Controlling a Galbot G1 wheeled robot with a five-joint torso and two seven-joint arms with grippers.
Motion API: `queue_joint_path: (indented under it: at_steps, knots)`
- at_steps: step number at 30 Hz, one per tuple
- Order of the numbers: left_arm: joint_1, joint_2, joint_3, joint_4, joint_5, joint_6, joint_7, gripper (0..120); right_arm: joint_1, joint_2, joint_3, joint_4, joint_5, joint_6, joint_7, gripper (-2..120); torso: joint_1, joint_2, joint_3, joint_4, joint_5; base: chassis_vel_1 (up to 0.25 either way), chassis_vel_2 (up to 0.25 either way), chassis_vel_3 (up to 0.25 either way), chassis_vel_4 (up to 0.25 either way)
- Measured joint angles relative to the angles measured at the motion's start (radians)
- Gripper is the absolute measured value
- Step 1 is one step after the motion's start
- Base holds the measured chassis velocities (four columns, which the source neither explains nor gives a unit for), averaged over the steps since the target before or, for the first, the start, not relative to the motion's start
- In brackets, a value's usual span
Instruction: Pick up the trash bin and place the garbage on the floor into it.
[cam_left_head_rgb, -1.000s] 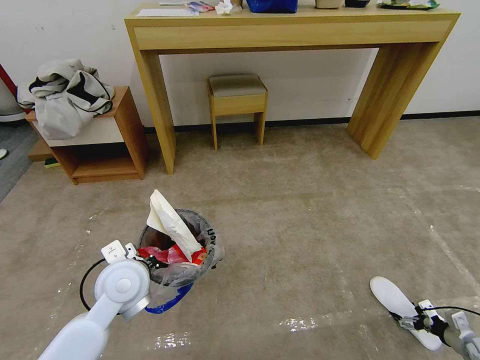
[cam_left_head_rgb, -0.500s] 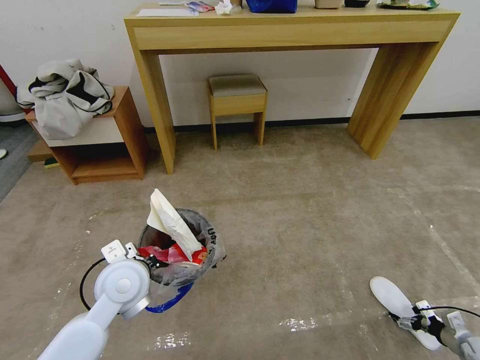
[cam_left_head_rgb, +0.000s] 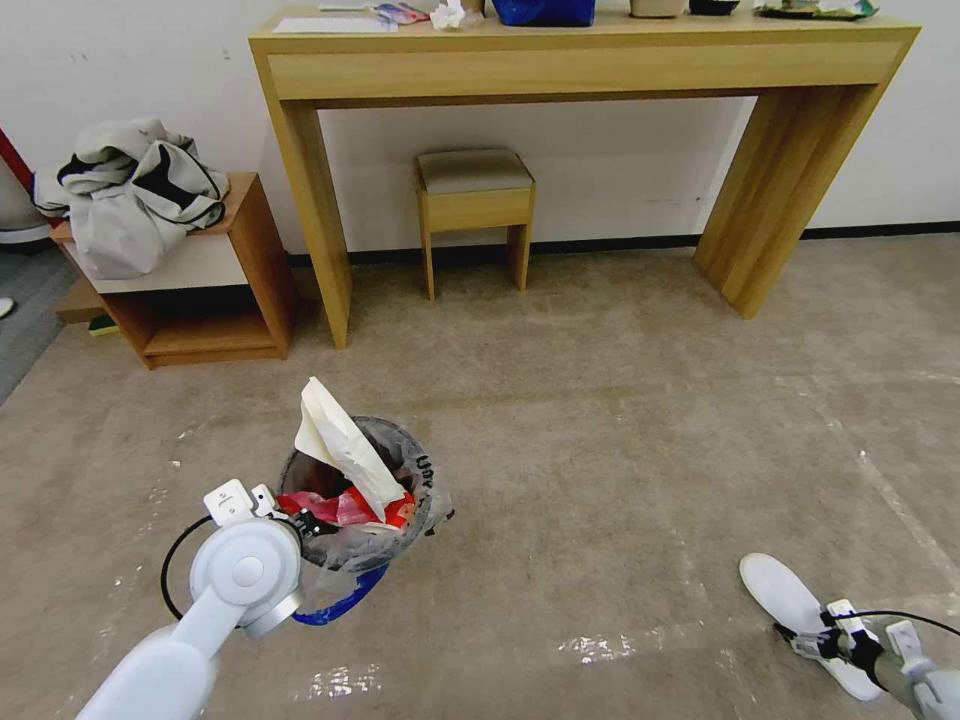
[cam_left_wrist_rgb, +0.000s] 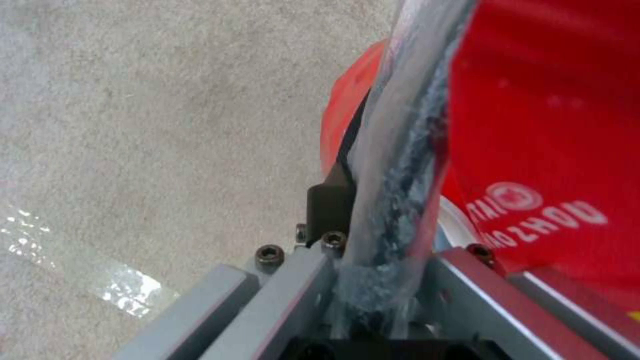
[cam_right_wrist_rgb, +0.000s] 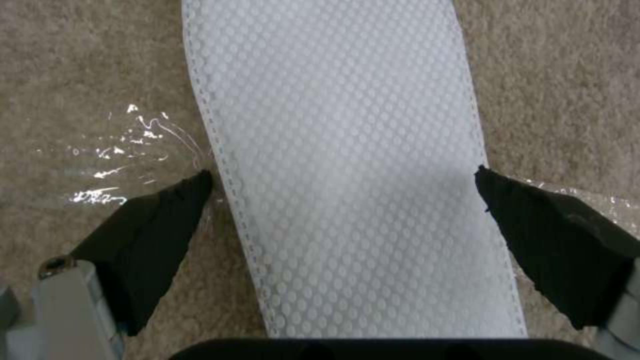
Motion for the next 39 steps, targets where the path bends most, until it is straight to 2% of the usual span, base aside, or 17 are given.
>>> queue_joint_path:
  at_steps: [20, 30, 39]
  knots:
    - [-0.002, -0.007, 0.002, 0.001, 0.004, 0.0, 0.001, 0, 0.016, 0.007, -0.017, -0.01, 0.002, -0.016, 0.044, 99, 0.0, 0.0, 0.0, -0.0003, 0.0002, 0.0, 0.0, 0.0, 0.0]
    - [-0.008, -0.007, 0.006, 0.003, 0.01, 0.0, 0.005, 0, 0.011, 0.019, -0.016, -0.006, 0.022, -0.017, 0.041, 82, 0.0, 0.0, 0.0, -0.0009, -0.0017, 0.0, 0.0, 0.0, 0.0]
    - [-0.02, -0.005, 0.008, 0.018, 0.014, 0.0, 0.009, 0, 0.022, 0.026, -0.036, -0.008, 0.041, -0.022, 0.028, 67, 0.0, 0.0, 0.0, -0.001, -0.0009, 0.0, 0.0, 0.0, 0.0]
